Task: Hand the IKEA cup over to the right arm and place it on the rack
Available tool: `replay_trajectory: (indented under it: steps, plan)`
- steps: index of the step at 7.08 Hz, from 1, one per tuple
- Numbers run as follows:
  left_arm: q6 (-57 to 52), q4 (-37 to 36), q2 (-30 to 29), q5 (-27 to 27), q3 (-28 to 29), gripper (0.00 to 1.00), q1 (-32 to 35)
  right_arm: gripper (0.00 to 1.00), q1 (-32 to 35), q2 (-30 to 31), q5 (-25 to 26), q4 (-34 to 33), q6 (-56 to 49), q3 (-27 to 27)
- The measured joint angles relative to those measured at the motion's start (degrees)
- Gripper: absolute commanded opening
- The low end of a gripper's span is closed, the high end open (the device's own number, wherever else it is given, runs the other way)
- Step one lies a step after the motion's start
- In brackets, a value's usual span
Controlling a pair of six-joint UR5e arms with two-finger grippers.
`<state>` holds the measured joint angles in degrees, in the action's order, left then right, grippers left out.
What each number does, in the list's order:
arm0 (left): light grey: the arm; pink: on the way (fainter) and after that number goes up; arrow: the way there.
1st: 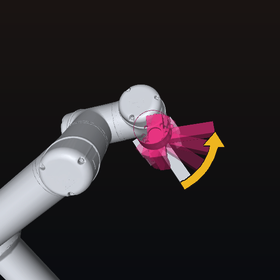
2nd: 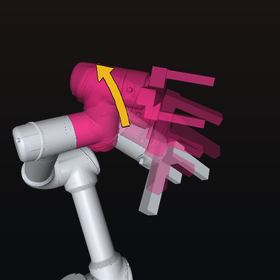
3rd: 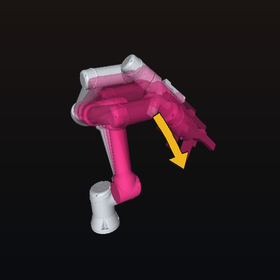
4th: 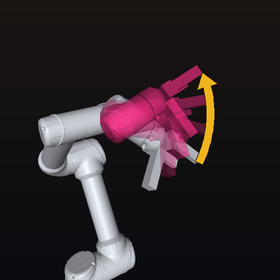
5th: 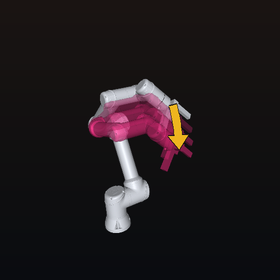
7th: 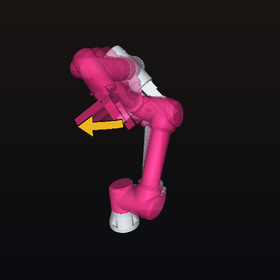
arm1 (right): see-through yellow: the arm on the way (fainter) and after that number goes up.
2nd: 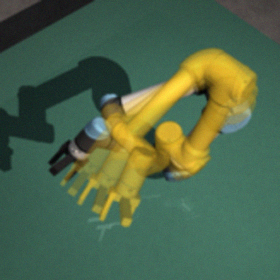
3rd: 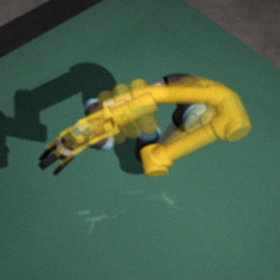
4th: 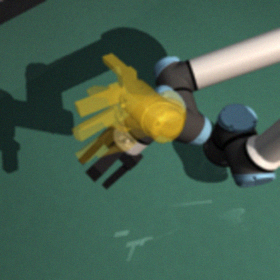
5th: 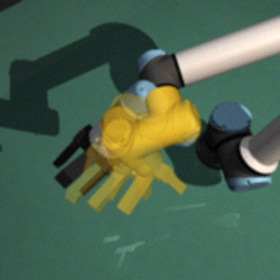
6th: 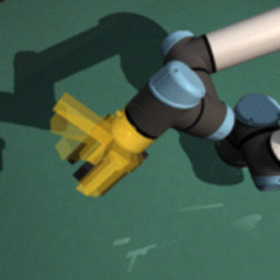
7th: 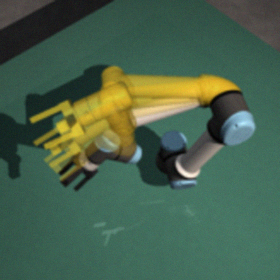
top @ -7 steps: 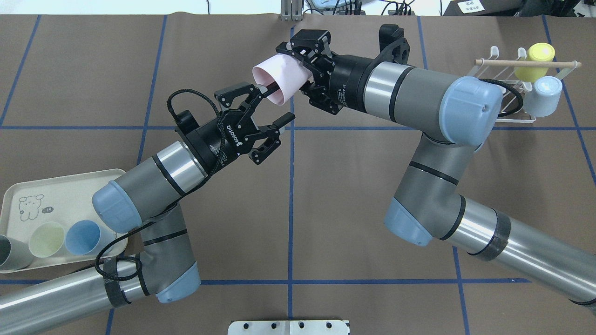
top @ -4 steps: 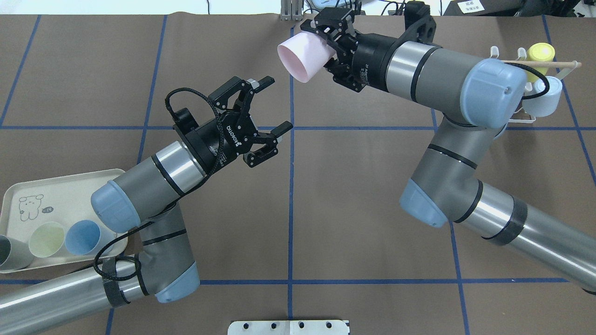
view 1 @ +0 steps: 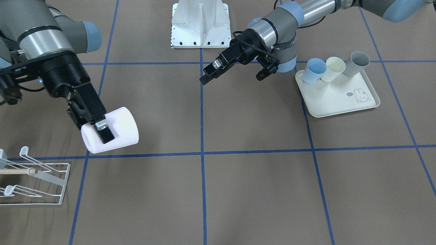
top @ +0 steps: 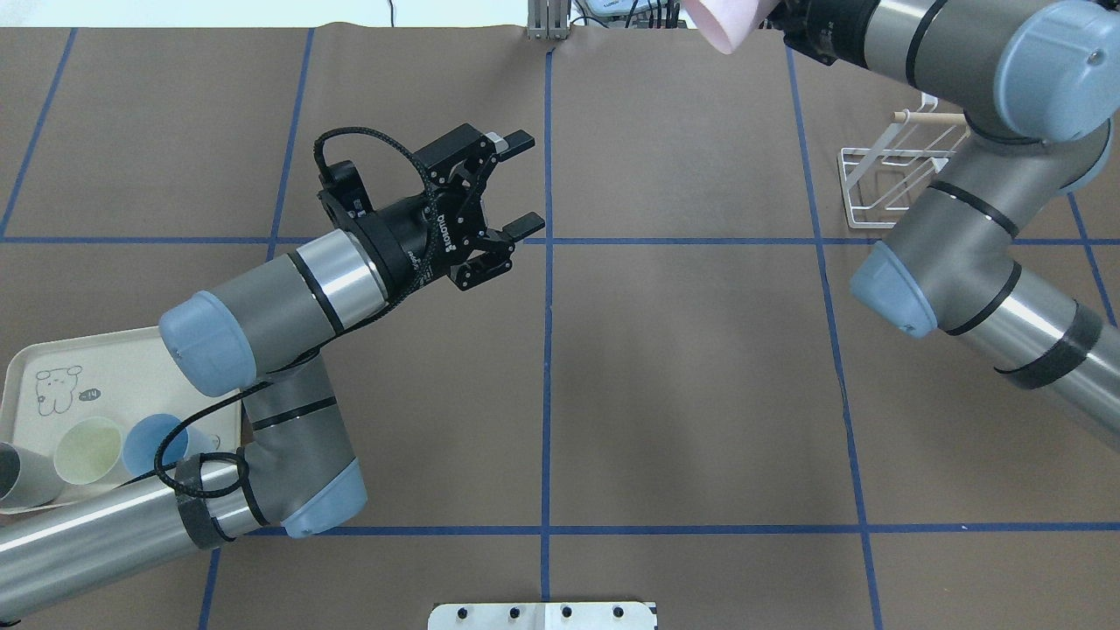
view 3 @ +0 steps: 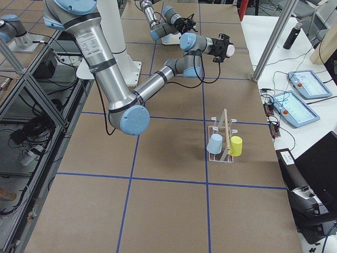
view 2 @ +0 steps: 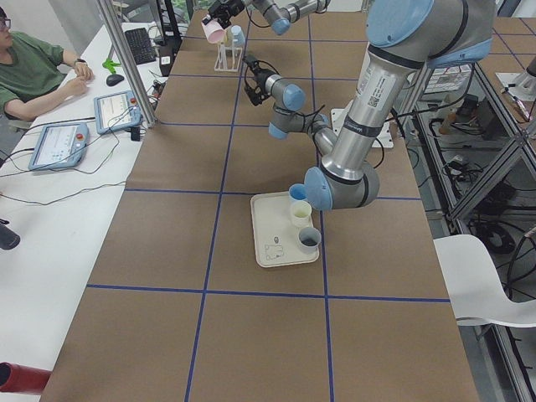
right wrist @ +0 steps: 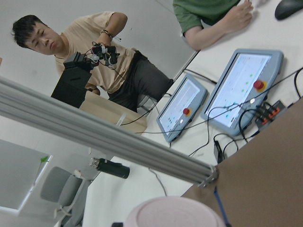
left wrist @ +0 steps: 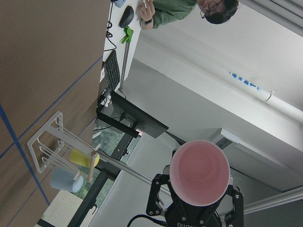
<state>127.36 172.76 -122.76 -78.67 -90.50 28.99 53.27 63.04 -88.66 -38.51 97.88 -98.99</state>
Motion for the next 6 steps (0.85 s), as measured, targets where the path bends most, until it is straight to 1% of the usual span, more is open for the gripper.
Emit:
replay_trajectory:
  steps: [1, 3, 4, 6]
  plan:
    - [-4.4, -9.4, -0.1, -1.8, -2.2, 1.00, 1.9, 0.00, 2.2, 0.2, 2.3, -4.0, -6.6, 0.0]
    - [-14.8, -30.5, -0.3, -3.0, -9.3, 1.00, 3.8, 0.00, 3.5, 0.4, 12.2, -12.4, -18.3, 0.8]
    - [-19.2, -39.0, -0.3, -3.5, -12.2, 1.00, 4.0, 0.00, 3.5, 0.5, 17.8, -15.1, -22.2, 3.3]
    - [-25.9, -49.8, -0.3, -5.9, -14.9, 1.00, 5.1, 0.00, 3.4, 0.7, 27.2, -16.2, -29.3, 11.6]
